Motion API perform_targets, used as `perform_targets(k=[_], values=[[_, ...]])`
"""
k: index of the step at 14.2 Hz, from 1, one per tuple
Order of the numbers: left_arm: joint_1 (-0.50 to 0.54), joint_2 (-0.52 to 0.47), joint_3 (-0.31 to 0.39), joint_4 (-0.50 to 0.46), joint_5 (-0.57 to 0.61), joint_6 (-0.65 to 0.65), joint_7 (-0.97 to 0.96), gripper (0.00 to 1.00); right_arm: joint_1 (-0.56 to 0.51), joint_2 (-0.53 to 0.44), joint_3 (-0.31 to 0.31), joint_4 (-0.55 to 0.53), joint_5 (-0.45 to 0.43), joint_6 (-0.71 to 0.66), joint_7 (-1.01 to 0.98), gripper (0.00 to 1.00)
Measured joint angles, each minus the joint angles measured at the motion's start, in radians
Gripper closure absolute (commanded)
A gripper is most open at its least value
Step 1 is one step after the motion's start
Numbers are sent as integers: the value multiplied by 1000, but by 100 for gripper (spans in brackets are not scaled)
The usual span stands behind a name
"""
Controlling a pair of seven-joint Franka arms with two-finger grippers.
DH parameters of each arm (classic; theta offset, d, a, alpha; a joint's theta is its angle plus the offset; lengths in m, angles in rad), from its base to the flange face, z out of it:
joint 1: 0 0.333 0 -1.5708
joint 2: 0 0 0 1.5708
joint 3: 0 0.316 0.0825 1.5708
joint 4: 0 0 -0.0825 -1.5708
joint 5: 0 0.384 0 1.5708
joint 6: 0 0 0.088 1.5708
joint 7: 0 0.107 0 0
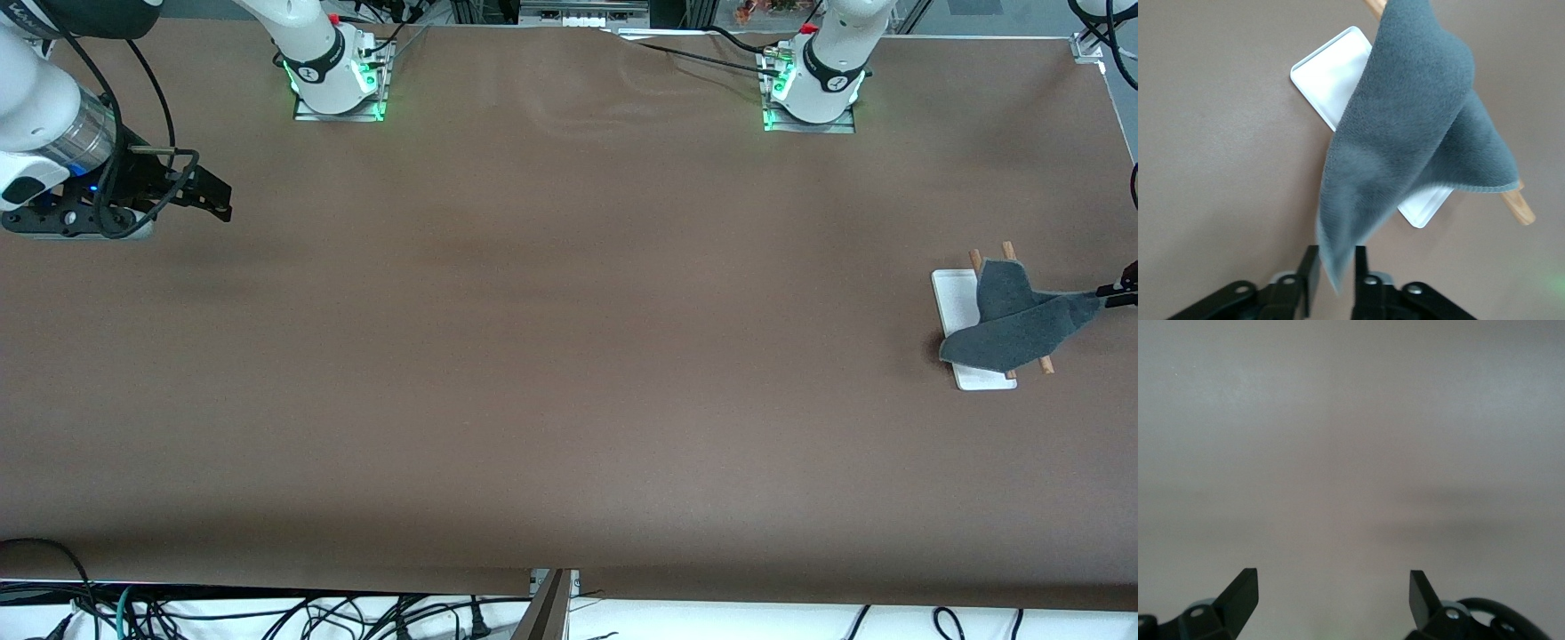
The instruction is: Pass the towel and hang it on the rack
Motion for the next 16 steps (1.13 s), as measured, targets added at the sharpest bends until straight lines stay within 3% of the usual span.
perform_targets(k=[6,9,11,16], values=[[-16,1,-2,29,1,5,-6,0,-2,0,0,18,-14,-2,0,0],[-83,-27,-7,58,67,5,-82,0,-2,0,0,20,-31,-2,0,0],[-141,-89,-12,73,98,-14,-158,0,-4,1,0,23,-33,-2,0,0],[-358,-261,-18,74,129,-204,-518,0,-9,1,-1,30,-33,-15,-1,0]])
